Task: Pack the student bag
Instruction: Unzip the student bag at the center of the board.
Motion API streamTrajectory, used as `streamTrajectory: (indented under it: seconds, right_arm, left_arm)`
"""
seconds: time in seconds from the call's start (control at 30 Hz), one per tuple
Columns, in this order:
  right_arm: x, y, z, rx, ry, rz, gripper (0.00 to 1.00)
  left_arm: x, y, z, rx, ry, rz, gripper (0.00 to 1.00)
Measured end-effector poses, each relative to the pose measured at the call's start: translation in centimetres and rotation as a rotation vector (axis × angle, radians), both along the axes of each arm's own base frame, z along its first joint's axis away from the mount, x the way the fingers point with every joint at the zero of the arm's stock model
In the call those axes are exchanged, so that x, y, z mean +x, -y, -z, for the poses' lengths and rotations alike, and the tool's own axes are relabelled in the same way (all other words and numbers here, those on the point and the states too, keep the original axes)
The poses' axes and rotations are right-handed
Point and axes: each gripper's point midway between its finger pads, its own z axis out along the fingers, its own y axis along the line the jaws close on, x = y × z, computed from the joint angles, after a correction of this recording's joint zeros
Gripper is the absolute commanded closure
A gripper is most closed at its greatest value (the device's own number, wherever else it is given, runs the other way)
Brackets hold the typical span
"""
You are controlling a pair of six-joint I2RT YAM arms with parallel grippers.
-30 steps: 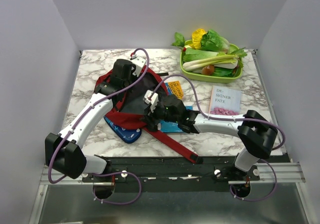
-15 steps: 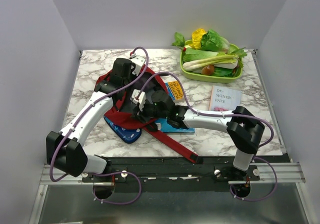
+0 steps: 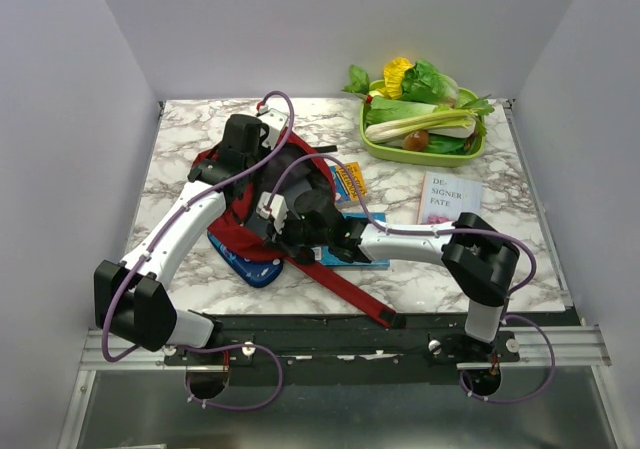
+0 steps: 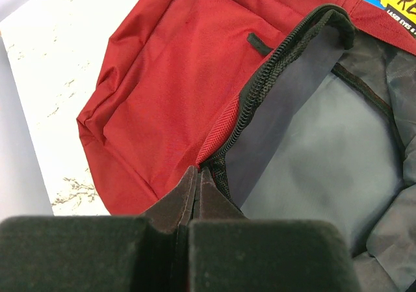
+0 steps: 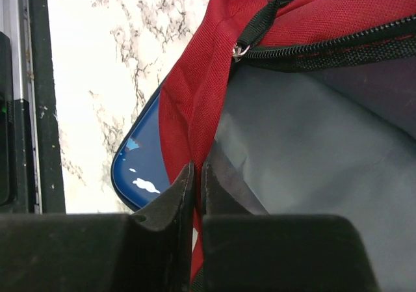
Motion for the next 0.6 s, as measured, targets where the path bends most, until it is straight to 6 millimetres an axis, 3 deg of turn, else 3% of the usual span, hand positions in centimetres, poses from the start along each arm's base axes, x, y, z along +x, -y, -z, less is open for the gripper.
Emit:
streamTrajectory:
  seconds: [0.2, 0.43, 0.6]
  right_arm:
    - [0.0, 0.2, 0.5, -0.013, -0.004, 0.020, 0.98]
    - [-1.0, 1.4, 2.9, -0.056, -0.032, 0.044, 0.99]
    - [-0.8, 1.4, 3.0, -0.036, -0.035, 0.078, 0.99]
  left_arm:
    - [0.2, -0.1, 0.0, 0.001, 0.000, -0.005, 1.00]
    - [2.7, -1.4, -0.3, 0.012, -0.016, -0.058, 1.00]
    - [3.6, -2.5, 0.2, 0.022, -0.047, -0.088, 1.00]
